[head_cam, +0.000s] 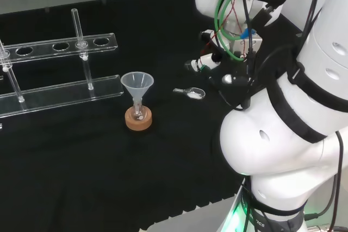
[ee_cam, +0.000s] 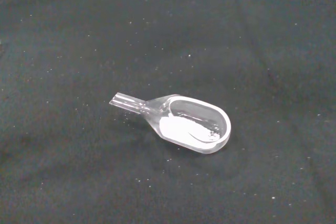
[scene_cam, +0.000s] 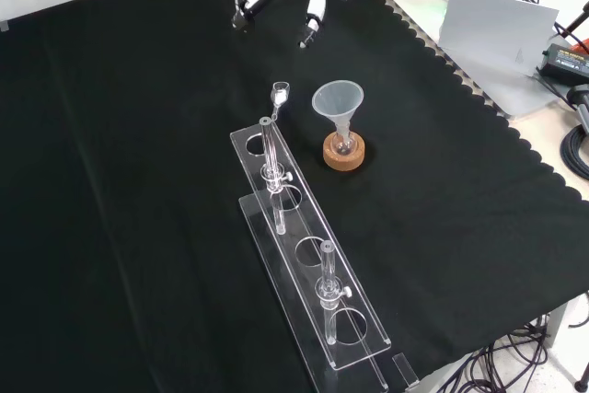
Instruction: Pick up the weighing funnel.
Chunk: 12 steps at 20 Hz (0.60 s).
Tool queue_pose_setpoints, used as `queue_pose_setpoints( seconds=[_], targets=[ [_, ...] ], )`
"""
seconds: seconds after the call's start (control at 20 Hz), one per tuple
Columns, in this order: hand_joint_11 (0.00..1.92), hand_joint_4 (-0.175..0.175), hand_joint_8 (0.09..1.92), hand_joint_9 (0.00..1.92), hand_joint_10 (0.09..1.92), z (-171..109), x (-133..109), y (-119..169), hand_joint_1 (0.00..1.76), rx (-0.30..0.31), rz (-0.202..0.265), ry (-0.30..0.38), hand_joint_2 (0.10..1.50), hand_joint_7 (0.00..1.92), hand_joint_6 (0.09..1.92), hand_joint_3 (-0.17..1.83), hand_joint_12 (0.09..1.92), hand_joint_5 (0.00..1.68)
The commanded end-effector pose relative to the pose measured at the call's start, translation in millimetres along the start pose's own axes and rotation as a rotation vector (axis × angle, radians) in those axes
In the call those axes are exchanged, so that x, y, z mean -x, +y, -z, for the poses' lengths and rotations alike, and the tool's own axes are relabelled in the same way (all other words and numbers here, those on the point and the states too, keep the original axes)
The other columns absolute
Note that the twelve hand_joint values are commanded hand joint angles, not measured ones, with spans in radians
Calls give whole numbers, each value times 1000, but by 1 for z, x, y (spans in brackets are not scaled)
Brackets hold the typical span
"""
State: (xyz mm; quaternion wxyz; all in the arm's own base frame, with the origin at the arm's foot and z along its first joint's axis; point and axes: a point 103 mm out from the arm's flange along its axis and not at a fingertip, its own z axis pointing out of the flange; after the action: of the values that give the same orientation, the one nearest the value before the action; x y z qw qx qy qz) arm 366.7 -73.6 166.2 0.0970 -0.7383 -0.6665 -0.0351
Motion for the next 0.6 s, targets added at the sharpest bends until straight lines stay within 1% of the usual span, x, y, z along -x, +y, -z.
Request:
queue_pose_setpoints(
  seconds=[0.05, 0.35, 0.6],
  targets=[
    [0, -20, 530, 453, 664, -25, -18, 3, 660, 21, 19, -7, 671, 622, 87, 261, 1445, 558],
    [0, -14, 519, 531, 628, -40, -26, 12, 722, 14, 39, -40, 674, 698, 87, 273, 1516, 617],
    [0, -14, 511, 556, 610, -49, -26, 13, 763, 32, 26, -56, 672, 708, 87, 291, 1545, 630]
  ],
)
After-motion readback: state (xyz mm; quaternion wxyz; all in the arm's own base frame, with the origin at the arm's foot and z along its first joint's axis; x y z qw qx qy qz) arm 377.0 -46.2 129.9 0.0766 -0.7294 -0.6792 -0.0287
